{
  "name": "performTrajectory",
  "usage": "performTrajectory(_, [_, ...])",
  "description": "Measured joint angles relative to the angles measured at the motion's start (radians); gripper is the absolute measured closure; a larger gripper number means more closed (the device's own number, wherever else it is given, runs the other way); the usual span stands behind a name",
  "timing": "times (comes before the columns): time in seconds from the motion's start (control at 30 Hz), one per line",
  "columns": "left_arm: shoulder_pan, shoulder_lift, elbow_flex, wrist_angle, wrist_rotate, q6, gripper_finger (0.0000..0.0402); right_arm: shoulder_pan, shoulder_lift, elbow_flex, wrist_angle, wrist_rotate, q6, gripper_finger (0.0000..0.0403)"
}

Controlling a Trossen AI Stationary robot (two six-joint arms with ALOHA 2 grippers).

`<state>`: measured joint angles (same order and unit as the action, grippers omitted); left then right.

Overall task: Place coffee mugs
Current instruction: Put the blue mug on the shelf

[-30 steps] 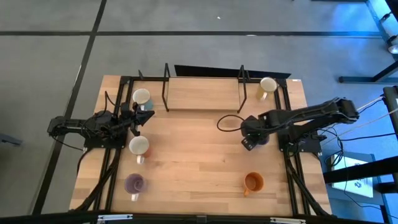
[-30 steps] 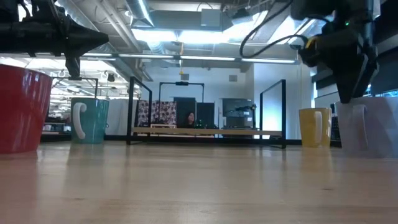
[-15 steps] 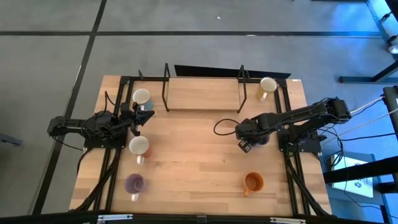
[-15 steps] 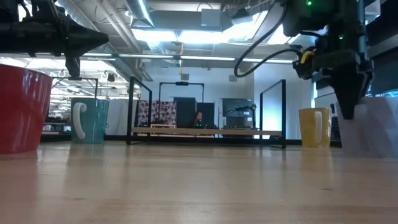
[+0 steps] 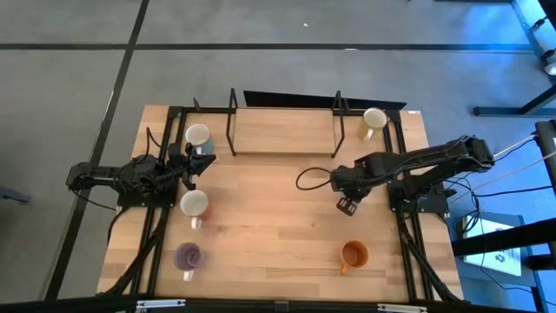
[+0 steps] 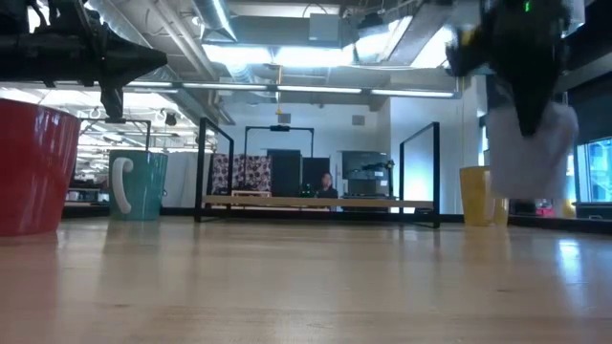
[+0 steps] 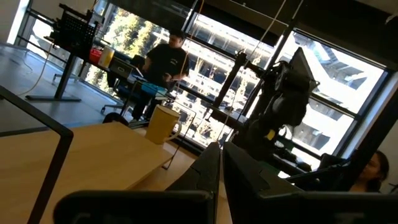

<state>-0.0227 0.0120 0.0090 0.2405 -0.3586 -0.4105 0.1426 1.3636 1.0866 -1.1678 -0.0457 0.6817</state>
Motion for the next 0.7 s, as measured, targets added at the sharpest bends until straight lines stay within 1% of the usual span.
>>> performTrajectory(0.13, [0.000, 0.000, 0.000, 0.000, 0.002, -0.001, 0.0388, 0.031, -0.001, 0.152, -0.007, -0.008, -0.185, 0.0397])
performTrajectory(0.2, [0.000, 0.000, 0.000, 0.000, 0.002, -0.001, 0.0388, 0.029, 0.000, 0.220, -0.004, -0.019, -0.240, 0.0397])
performTrajectory(0.23, [0.000, 0.000, 0.000, 0.000, 0.002, -0.001, 0.0388, 0.028, 0.000, 0.250, -0.004, -0.009, -0.257, 0.0398])
performTrajectory(0.3, [0.000, 0.000, 0.000, 0.000, 0.002, -0.001, 0.0388, 0.024, 0.003, 0.304, -0.009, 0.049, -0.298, 0.0399])
performTrajectory(0.43, [0.000, 0.000, 0.000, 0.000, 0.001, -0.001, 0.0388, -0.015, 0.040, 0.414, -0.019, 0.134, -0.374, 0.0399])
performTrajectory(0.6, [0.000, 0.000, 0.000, 0.000, 0.001, -0.003, 0.0388, -0.097, 0.132, 0.548, -0.088, 0.169, -0.455, 0.0399])
performTrajectory(0.7, [0.000, 0.000, 0.000, 0.000, 0.006, -0.030, 0.0388, -0.153, 0.204, 0.625, -0.147, 0.206, -0.483, 0.0399])
